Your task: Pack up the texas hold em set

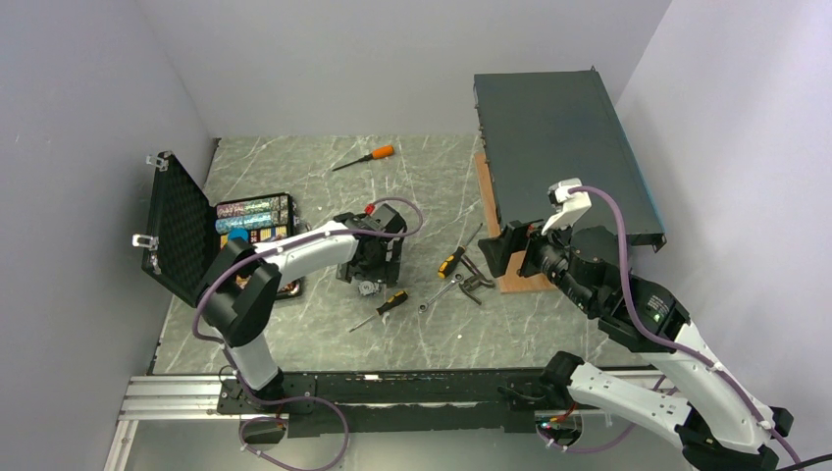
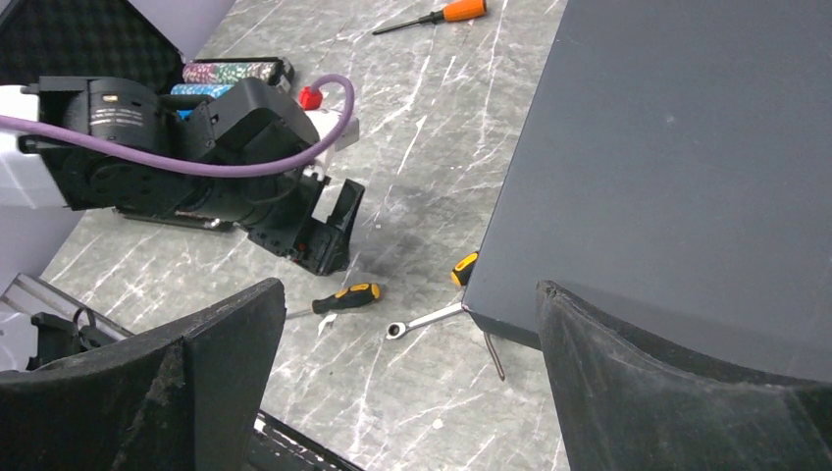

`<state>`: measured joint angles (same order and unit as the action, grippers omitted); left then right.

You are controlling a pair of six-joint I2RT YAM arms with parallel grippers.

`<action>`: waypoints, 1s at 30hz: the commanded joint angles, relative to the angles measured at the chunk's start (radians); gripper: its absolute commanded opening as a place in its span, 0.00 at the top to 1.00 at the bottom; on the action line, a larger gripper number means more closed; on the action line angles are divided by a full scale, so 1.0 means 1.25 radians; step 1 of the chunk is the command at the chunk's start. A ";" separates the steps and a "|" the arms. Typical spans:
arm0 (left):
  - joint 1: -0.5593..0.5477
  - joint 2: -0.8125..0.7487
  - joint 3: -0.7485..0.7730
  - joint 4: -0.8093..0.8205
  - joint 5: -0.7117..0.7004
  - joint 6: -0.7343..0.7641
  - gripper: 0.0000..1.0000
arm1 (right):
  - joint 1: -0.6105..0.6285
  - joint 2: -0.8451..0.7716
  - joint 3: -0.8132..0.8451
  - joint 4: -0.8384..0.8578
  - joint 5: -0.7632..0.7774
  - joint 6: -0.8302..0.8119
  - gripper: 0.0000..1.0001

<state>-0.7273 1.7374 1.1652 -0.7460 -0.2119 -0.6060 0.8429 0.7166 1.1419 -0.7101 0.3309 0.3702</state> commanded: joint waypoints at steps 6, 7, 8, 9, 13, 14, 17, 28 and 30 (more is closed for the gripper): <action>0.044 -0.024 0.016 -0.063 0.079 -0.227 0.01 | -0.001 0.018 0.014 0.026 -0.014 -0.003 0.00; 0.052 -0.004 0.028 -0.076 0.087 -0.247 0.02 | -0.001 0.016 0.014 0.026 -0.014 -0.002 0.00; 0.060 0.007 0.036 -0.088 0.096 -0.264 0.03 | -0.001 0.014 0.013 0.025 -0.014 -0.002 0.00; 0.066 0.027 0.042 -0.098 0.101 -0.279 0.05 | -0.001 0.012 0.012 0.025 -0.013 -0.001 0.00; 0.075 0.054 0.055 -0.091 0.099 -0.308 0.07 | -0.001 -0.004 0.003 0.020 -0.004 0.004 0.00; 0.076 0.062 0.062 -0.095 0.097 -0.312 0.08 | -0.001 -0.008 0.002 0.018 -0.002 0.004 0.00; 0.076 0.086 0.085 -0.105 0.091 -0.316 0.10 | -0.002 -0.011 0.002 0.014 0.004 0.004 0.00; 0.076 0.131 0.093 -0.099 0.096 -0.320 0.19 | -0.002 -0.011 -0.008 0.022 0.002 0.004 0.00; 0.077 0.134 0.092 -0.097 0.093 -0.316 0.22 | -0.002 -0.011 -0.007 0.021 0.002 0.004 0.00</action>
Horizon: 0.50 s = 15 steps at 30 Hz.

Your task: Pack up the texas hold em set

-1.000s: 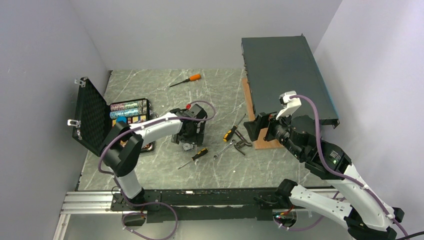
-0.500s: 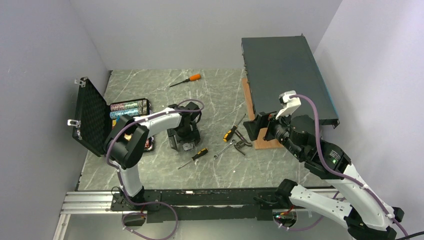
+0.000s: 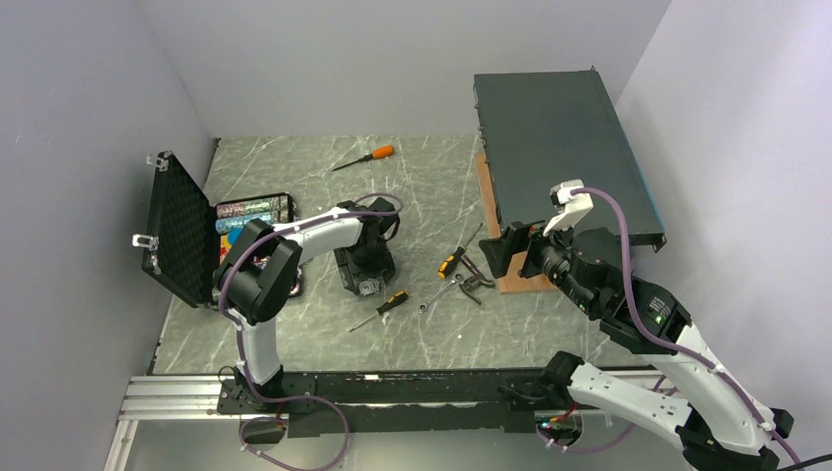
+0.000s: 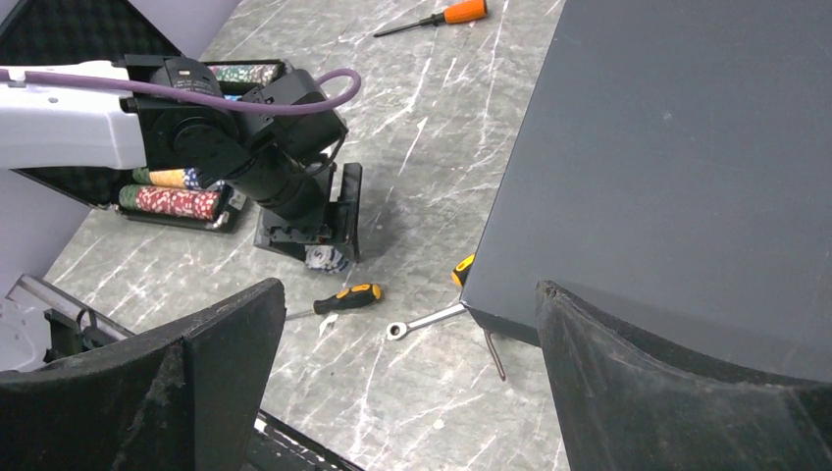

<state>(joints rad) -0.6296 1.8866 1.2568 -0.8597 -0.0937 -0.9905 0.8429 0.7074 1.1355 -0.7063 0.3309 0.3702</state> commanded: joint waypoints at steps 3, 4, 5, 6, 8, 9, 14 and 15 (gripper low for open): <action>-0.002 0.020 0.023 -0.009 -0.008 -0.004 0.26 | -0.002 -0.006 -0.002 0.017 0.004 0.004 0.00; -0.002 0.024 0.023 -0.009 -0.008 -0.004 0.27 | -0.002 -0.006 -0.002 0.017 0.005 0.004 0.00; -0.003 0.026 0.021 -0.007 -0.007 -0.004 0.29 | -0.002 -0.007 -0.003 0.018 0.005 0.005 0.00; -0.003 0.025 0.017 -0.005 -0.004 -0.006 0.30 | -0.001 -0.006 -0.003 0.019 0.004 0.006 0.00; -0.003 0.019 0.006 0.006 0.000 -0.013 0.33 | -0.001 -0.005 -0.003 0.021 0.003 0.006 0.00; -0.004 0.016 0.000 0.011 0.001 -0.017 0.35 | -0.001 -0.004 -0.003 0.021 0.001 0.006 0.00; -0.008 0.011 -0.014 0.023 -0.001 -0.026 0.41 | -0.002 0.000 -0.003 0.024 -0.002 0.006 0.00; -0.007 0.012 -0.013 0.023 -0.003 -0.026 0.42 | -0.001 0.000 -0.003 0.023 -0.002 0.006 0.00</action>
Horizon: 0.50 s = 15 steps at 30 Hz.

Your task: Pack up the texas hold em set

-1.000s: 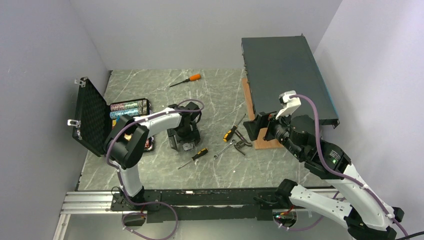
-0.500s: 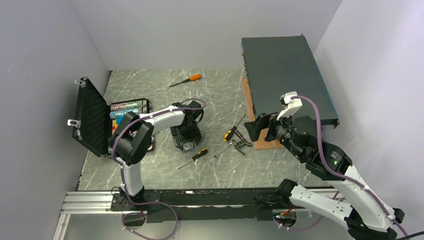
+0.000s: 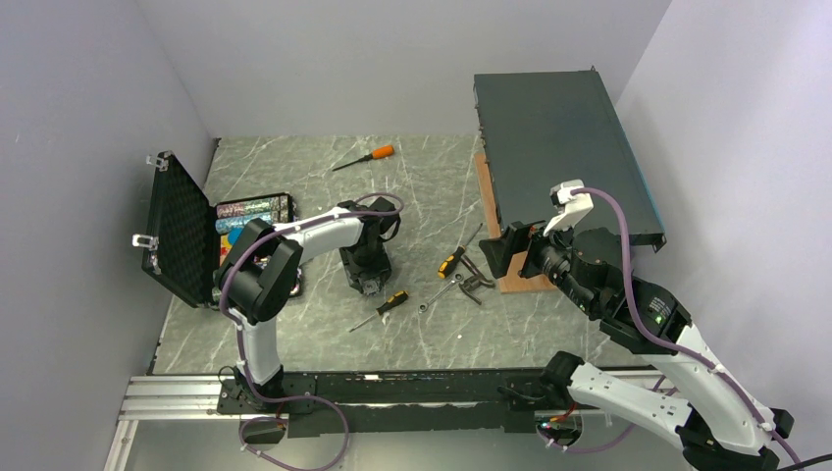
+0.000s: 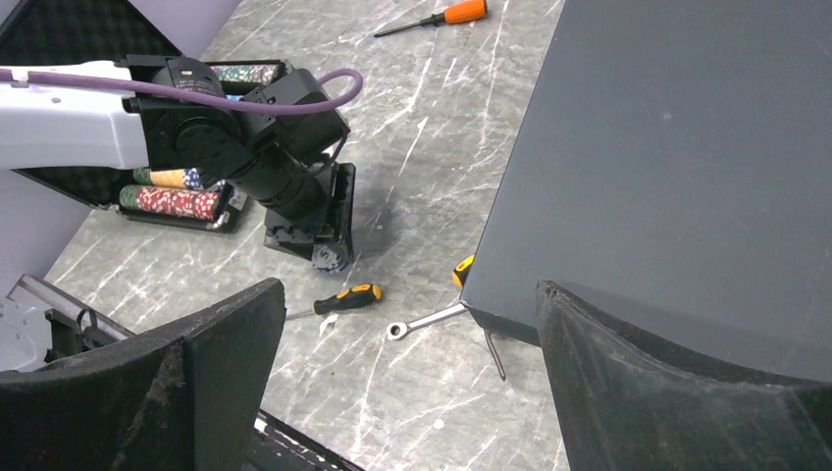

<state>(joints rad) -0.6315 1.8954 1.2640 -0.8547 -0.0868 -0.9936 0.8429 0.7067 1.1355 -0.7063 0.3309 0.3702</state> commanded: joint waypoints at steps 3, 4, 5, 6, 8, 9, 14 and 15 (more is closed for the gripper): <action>-0.007 0.007 -0.024 0.026 -0.007 -0.022 0.49 | -0.002 -0.001 -0.003 0.022 0.000 0.005 0.00; -0.006 0.008 -0.024 0.029 -0.008 -0.022 0.51 | -0.002 -0.002 -0.003 0.022 0.000 0.006 0.00; -0.006 0.007 -0.026 0.032 -0.009 -0.021 0.53 | -0.002 -0.004 -0.004 0.021 0.001 0.006 0.00; -0.006 0.007 -0.028 0.035 -0.008 -0.019 0.57 | -0.001 -0.005 -0.005 0.020 0.003 0.007 0.00; -0.007 0.007 -0.031 0.041 -0.010 -0.016 0.64 | -0.001 -0.006 -0.007 0.021 0.003 0.007 0.00; -0.008 0.007 -0.032 0.045 -0.009 -0.013 0.68 | -0.002 -0.007 -0.007 0.021 0.002 0.007 0.00; -0.008 -0.004 -0.045 0.065 -0.007 0.000 0.95 | -0.001 -0.005 -0.007 0.021 0.002 0.006 0.00; -0.008 -0.006 -0.047 0.068 -0.008 0.004 0.95 | -0.001 -0.006 -0.006 0.021 0.002 0.007 0.00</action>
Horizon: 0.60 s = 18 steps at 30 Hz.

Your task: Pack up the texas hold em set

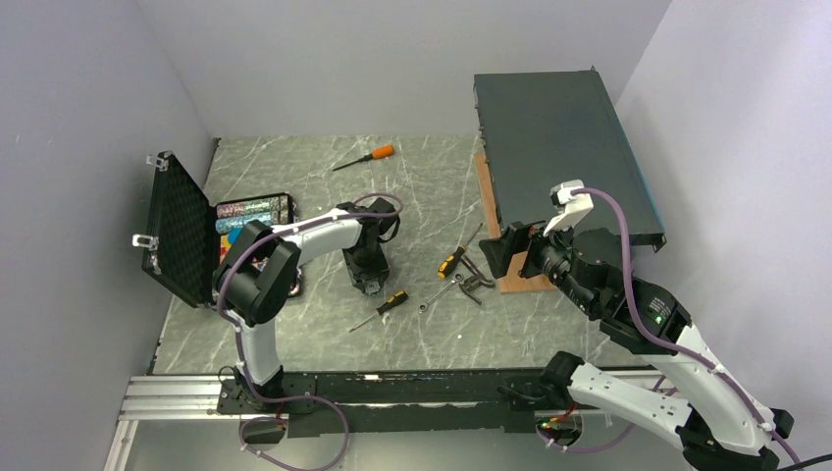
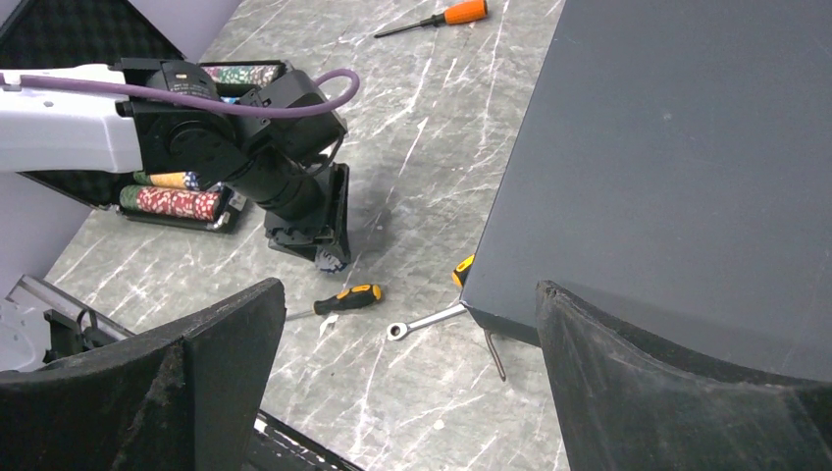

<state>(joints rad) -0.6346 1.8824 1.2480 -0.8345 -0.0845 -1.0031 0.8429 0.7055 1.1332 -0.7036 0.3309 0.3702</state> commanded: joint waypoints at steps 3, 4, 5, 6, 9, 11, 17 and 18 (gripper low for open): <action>-0.005 -0.002 -0.030 0.037 -0.021 0.012 0.87 | -0.001 -0.006 -0.006 0.019 0.002 0.007 0.00; -0.005 -0.006 -0.031 0.033 -0.025 0.014 0.84 | -0.001 -0.007 -0.006 0.018 0.002 0.007 0.00; -0.005 -0.010 -0.031 0.032 -0.028 0.015 0.79 | -0.001 -0.007 -0.006 0.018 0.002 0.006 0.00; -0.004 -0.016 -0.034 0.031 -0.029 0.017 0.70 | -0.001 -0.007 -0.007 0.019 0.003 0.007 0.00; -0.005 -0.035 -0.045 0.036 -0.032 0.022 0.45 | -0.001 -0.007 -0.011 0.022 0.002 0.007 0.00; -0.005 -0.043 -0.050 0.036 -0.034 0.027 0.39 | -0.001 -0.004 -0.011 0.021 0.001 0.007 0.00; -0.005 -0.049 -0.064 0.036 -0.044 0.032 0.24 | -0.001 -0.004 -0.006 0.020 -0.002 0.007 0.00; -0.005 -0.046 -0.066 0.040 -0.043 0.033 0.24 | -0.001 -0.003 -0.003 0.019 -0.002 0.007 0.00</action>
<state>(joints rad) -0.6376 1.8362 1.1927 -0.7921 -0.1032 -0.9794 0.8429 0.7048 1.1309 -0.7013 0.3309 0.3702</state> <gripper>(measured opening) 0.749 0.997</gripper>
